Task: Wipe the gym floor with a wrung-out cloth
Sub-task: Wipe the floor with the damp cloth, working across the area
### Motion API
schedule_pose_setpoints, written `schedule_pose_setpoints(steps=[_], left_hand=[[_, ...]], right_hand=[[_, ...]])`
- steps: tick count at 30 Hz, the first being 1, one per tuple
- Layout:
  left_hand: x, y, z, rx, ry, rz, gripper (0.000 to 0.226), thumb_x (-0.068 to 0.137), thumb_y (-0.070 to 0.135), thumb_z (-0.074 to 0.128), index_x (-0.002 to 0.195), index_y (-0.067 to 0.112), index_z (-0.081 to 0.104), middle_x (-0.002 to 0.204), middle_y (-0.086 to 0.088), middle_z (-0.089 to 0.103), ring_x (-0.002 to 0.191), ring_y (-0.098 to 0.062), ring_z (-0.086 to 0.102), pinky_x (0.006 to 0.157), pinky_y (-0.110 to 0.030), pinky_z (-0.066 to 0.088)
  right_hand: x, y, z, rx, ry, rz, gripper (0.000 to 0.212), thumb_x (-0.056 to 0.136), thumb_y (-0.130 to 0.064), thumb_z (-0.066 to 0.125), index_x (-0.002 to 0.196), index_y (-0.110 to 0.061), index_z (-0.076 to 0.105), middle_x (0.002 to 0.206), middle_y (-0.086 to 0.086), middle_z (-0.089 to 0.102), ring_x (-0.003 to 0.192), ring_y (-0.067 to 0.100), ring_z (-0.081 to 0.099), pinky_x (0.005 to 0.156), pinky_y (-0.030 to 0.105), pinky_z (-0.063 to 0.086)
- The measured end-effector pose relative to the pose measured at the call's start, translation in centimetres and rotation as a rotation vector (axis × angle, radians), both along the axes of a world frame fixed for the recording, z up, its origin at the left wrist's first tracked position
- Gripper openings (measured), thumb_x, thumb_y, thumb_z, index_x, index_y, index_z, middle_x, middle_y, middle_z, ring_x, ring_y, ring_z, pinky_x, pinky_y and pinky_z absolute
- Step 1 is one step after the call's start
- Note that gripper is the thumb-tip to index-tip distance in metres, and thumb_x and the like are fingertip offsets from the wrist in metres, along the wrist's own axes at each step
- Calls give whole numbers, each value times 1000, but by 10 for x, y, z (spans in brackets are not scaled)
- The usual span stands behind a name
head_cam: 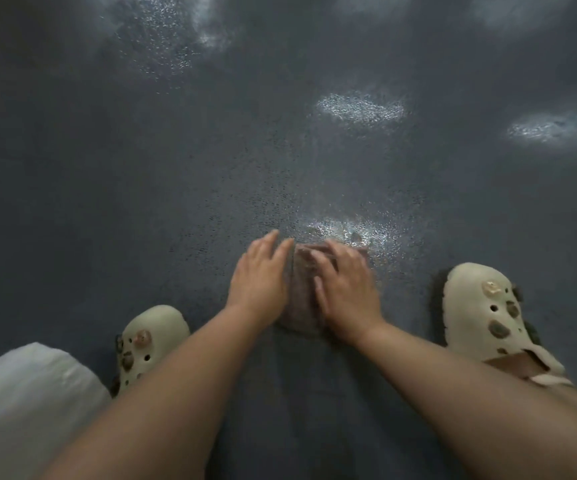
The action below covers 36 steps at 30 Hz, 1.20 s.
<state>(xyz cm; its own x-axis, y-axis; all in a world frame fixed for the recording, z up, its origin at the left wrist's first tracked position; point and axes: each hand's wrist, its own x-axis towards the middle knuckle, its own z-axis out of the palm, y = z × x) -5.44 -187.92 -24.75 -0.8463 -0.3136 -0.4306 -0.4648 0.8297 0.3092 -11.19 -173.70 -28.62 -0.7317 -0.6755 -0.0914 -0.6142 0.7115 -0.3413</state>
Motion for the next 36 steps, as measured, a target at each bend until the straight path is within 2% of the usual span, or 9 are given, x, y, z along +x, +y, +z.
schedule_pose_setpoints(steps=[4,7,10,14,22,26,29,32,36], left_hand=[[-2,-36,3,-93,-172,195,81,85,11,55,151,25,9,158,-4,-2,145,-25,2,117,-35,10],[-9,-51,5,-104,-193,234,80,86,12,56,150,25,10,158,-5,0,145,-25,2,116,-36,11],[-19,-58,4,-66,-181,273,74,90,20,55,150,24,13,157,-5,2,144,-25,4,116,-38,13],[-34,-62,2,-12,-170,281,72,90,32,57,149,24,17,157,-6,5,144,-26,6,115,-38,14],[-39,-59,-1,-35,-76,332,65,92,30,54,148,19,23,156,-7,12,143,-24,12,115,-36,13],[-41,-56,-2,-221,-176,151,72,93,46,43,151,18,12,158,-9,6,144,-24,12,116,-35,11],[-46,-53,0,-250,-241,154,80,90,58,42,151,18,9,159,-9,4,145,-24,10,115,-37,10],[-50,-51,1,-245,-307,157,93,84,67,44,151,16,6,159,-9,0,146,-24,7,116,-39,8],[-54,-51,3,-233,-407,105,116,72,73,58,151,12,-1,158,-13,-5,146,-27,3,116,-40,5]], right_hand=[[36,4,-11,216,7,14,59,82,-48,35,135,-22,40,141,14,47,130,36,30,106,58,18],[30,-3,-11,284,-8,31,74,77,-65,33,137,-24,46,145,13,43,134,41,29,104,69,14],[21,3,-14,292,7,135,88,69,-76,32,139,-24,44,148,13,38,136,40,25,103,69,13],[4,-3,-15,265,38,251,83,72,-72,33,140,-24,36,148,13,38,137,36,23,102,66,14],[-72,-79,-9,271,39,351,72,80,-64,30,139,-27,46,148,7,40,137,33,35,105,64,22],[-119,-121,-4,312,36,462,71,90,-63,31,151,-32,12,160,1,1,147,27,-3,112,56,-4],[-142,-138,-3,324,85,519,68,93,-61,31,151,-34,6,160,-1,-4,146,25,-6,113,54,-4],[-155,-145,-4,337,104,440,64,95,-56,29,151,-35,5,160,-1,-5,147,23,-7,114,51,-5],[-174,-136,-5,359,27,102,61,98,-53,24,151,-34,0,159,0,-9,146,21,-9,114,49,-8]])
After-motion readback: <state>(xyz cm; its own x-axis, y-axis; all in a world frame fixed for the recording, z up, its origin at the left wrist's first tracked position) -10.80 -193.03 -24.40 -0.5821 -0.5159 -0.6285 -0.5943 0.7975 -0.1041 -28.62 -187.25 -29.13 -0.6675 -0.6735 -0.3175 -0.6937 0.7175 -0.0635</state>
